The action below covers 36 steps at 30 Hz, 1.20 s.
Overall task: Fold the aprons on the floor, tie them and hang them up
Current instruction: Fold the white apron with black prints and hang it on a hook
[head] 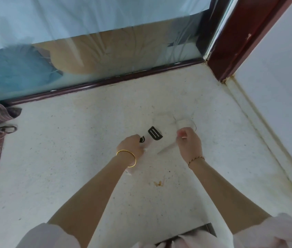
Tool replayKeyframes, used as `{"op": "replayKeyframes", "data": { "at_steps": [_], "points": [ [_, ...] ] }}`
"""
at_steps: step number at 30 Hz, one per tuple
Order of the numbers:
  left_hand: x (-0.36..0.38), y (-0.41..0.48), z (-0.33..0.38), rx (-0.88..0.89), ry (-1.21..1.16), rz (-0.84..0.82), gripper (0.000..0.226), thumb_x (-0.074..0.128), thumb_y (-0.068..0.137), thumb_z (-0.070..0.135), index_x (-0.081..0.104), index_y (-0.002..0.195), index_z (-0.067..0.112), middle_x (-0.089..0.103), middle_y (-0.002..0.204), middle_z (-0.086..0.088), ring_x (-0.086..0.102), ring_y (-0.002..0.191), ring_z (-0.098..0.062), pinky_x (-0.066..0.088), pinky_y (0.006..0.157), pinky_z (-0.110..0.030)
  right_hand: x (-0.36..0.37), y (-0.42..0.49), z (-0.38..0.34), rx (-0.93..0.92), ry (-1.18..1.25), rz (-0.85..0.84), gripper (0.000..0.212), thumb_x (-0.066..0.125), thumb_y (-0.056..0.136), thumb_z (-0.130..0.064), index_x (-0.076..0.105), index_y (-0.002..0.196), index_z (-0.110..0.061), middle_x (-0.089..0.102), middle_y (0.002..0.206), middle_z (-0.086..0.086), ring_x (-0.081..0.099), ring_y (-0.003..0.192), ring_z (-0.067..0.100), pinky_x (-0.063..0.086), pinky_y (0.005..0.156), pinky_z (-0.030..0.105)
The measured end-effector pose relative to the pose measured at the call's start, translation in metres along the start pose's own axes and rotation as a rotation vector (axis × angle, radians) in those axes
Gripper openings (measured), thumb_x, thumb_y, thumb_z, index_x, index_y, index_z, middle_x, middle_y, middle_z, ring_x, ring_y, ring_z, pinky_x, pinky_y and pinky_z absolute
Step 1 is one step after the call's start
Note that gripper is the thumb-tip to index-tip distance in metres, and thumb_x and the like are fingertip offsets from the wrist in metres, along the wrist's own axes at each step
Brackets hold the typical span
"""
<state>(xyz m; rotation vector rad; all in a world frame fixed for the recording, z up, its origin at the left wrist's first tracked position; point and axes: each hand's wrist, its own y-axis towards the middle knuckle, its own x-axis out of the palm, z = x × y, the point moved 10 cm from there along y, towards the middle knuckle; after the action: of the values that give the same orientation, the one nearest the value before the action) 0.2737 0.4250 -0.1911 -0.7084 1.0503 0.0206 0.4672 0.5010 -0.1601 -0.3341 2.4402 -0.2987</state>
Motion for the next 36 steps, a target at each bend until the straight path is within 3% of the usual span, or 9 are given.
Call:
{"op": "replayKeyframes", "data": {
  "at_steps": [4, 13, 16, 18, 20, 24, 27, 32, 36],
  "points": [
    [0.009, -0.03, 0.034, 0.023, -0.375, -0.055, 0.028, 0.054, 0.083, 0.013, 0.034, 0.063, 0.017, 0.036, 0.062, 0.004, 0.037, 0.068, -0.021, 0.025, 0.052, -0.025, 0.033, -0.023, 0.019, 0.329, 0.346, -0.322, 0.041, 0.062, 0.09, -0.029, 0.049, 0.122, -0.009, 0.062, 0.112, 0.01, 0.063, 0.098, 0.022, 0.055, 0.086, 0.038],
    [0.032, -0.064, 0.085, 0.143, -0.668, -0.139, 0.026, 0.06, 0.079, 0.003, 0.041, 0.067, 0.015, 0.042, 0.064, 0.002, 0.037, 0.058, -0.012, 0.029, 0.049, -0.015, -0.021, -0.036, 0.006, 0.122, 0.61, -0.265, 0.021, 0.066, 0.082, 0.003, 0.064, 0.102, -0.002, 0.07, 0.093, 0.012, 0.068, 0.084, 0.021, 0.058, 0.071, 0.029],
    [0.033, -0.059, 0.093, 0.176, -0.739, -0.26, 0.024, 0.054, 0.077, -0.006, 0.06, 0.096, 0.008, 0.063, 0.098, -0.009, 0.06, 0.085, -0.021, 0.053, 0.076, -0.028, -0.04, -0.038, -0.001, 0.018, 0.587, -0.253, 0.024, 0.065, 0.08, 0.007, 0.067, 0.095, -0.011, 0.072, 0.088, 0.006, 0.068, 0.08, 0.015, 0.057, 0.069, 0.026],
    [-0.001, -0.051, 0.094, 0.224, -0.786, -0.077, 0.052, 0.05, 0.078, -0.016, 0.054, 0.119, 0.016, 0.054, 0.127, -0.002, 0.061, 0.098, -0.008, 0.054, 0.086, -0.028, -0.05, -0.041, -0.008, -0.05, 0.579, -0.31, 0.029, 0.064, 0.08, 0.011, 0.068, 0.094, -0.014, 0.072, 0.086, 0.001, 0.067, 0.079, 0.012, 0.056, 0.07, 0.023],
    [-0.047, -0.056, 0.115, 0.408, -0.728, 0.125, 0.062, 0.047, 0.082, -0.018, 0.048, 0.131, 0.02, 0.041, 0.133, 0.011, 0.059, 0.089, 0.008, 0.052, 0.084, -0.018, -0.057, -0.044, -0.016, -0.104, 0.579, -0.366, 0.032, 0.064, 0.078, 0.013, 0.069, 0.094, -0.015, 0.072, 0.086, 0.0, 0.066, 0.081, 0.012, 0.056, 0.074, 0.024],
    [-0.077, -0.066, 0.156, 0.657, -0.638, 0.152, 0.036, 0.056, 0.082, -0.011, 0.068, 0.105, 0.015, 0.06, 0.113, 0.01, 0.058, 0.084, 0.006, 0.048, 0.08, -0.014, -0.07, -0.046, -0.038, -0.244, 0.499, -0.37, 0.034, 0.067, 0.076, 0.011, 0.07, 0.092, -0.018, 0.071, 0.091, 0.004, 0.062, 0.086, 0.019, 0.052, 0.081, 0.032],
    [-0.079, -0.062, 0.153, 0.606, -0.822, 0.146, 0.03, 0.056, 0.083, -0.011, 0.071, 0.093, 0.014, 0.067, 0.087, 0.005, 0.062, 0.077, 0.004, 0.047, 0.071, -0.011, -0.081, -0.046, -0.045, -0.278, 0.519, -0.351, 0.032, 0.07, 0.075, 0.008, 0.071, 0.093, -0.019, 0.07, 0.096, 0.012, 0.062, 0.088, 0.025, 0.052, 0.083, 0.036],
    [-0.059, -0.053, 0.148, 0.502, -0.977, 0.07, 0.042, 0.054, 0.083, -0.014, 0.068, 0.097, 0.023, 0.069, 0.088, 0.004, 0.066, 0.081, -0.009, 0.054, 0.074, -0.022, -0.082, -0.041, -0.048, -0.251, 0.564, -0.305, 0.033, 0.068, 0.075, 0.011, 0.07, 0.091, -0.018, 0.07, 0.093, 0.014, 0.063, 0.087, 0.027, 0.053, 0.083, 0.041],
    [-0.052, -0.047, 0.131, 0.346, -1.001, 0.107, 0.023, 0.054, 0.088, -0.006, 0.069, 0.091, 0.011, 0.066, 0.078, 0.001, 0.061, 0.067, -0.007, 0.053, 0.063, -0.018, -0.083, -0.033, -0.046, -0.167, 0.635, -0.21, 0.027, 0.066, 0.079, 0.008, 0.068, 0.09, -0.016, 0.069, 0.091, 0.011, 0.065, 0.084, 0.024, 0.058, 0.078, 0.042]
  ]
}}
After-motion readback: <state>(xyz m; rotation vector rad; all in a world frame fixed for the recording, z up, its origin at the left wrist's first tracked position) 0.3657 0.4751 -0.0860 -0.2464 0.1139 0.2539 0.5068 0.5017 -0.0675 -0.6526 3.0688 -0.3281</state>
